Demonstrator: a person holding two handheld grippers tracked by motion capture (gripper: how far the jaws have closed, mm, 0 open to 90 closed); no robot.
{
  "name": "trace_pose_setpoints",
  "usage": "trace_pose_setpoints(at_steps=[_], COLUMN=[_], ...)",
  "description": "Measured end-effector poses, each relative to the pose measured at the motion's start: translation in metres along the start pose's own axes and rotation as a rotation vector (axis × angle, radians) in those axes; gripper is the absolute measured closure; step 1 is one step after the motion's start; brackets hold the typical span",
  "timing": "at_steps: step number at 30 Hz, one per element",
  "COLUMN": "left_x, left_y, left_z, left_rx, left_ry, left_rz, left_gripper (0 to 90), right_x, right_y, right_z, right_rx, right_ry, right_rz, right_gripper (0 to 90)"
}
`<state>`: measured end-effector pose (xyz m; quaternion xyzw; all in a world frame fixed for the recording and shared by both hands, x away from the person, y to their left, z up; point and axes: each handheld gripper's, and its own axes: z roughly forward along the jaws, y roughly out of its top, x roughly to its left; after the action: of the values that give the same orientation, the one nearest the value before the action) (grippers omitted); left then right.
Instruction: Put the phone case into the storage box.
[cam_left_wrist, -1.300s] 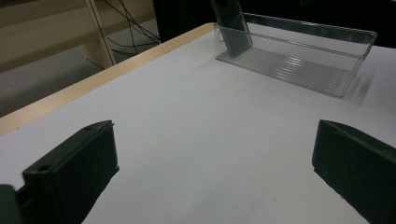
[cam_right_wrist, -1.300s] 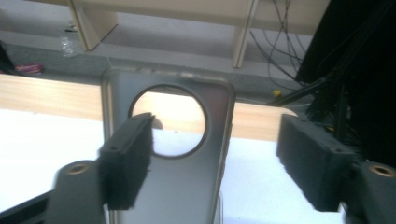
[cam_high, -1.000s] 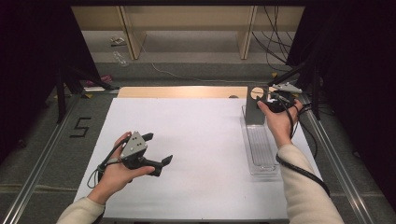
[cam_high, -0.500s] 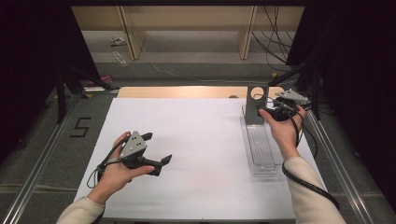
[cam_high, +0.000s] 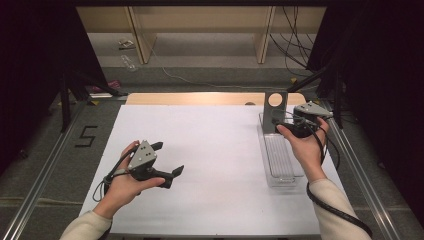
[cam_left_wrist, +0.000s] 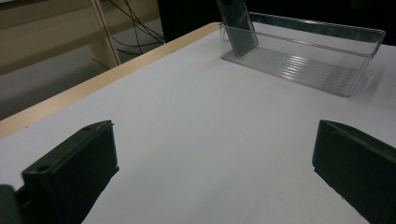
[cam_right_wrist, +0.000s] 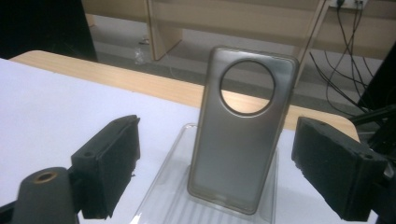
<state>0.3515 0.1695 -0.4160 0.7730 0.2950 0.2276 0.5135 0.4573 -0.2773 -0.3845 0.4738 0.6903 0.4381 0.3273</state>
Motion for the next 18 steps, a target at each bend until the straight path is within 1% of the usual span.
trace_pose_setpoints(at_steps=[2, 13, 16, 18], left_x=[0.000, 0.000, 0.000, 0.000], left_y=[0.000, 0.000, -0.001, 0.000], left_z=[0.000, 0.000, 0.000, 0.000], left_rx=[-0.001, 0.001, 0.003, 0.003], left_ry=[-0.001, -0.002, -0.002, -0.001], left_rz=[-0.002, -0.002, 0.000, -0.001], left_gripper=[0.0, 0.0, 0.0, 0.0], right_x=[0.001, 0.007, 0.010, 0.012], right_y=[-0.001, -0.010, -0.013, -0.015], right_z=[-0.003, -0.019, -0.023, -0.025], right_rx=[-0.002, -0.026, -0.027, -0.030], right_ry=[0.018, 0.088, 0.106, 0.119], right_rz=[-0.007, 0.001, -0.012, -0.013], right_gripper=[16.2, 16.1, 16.1, 16.1])
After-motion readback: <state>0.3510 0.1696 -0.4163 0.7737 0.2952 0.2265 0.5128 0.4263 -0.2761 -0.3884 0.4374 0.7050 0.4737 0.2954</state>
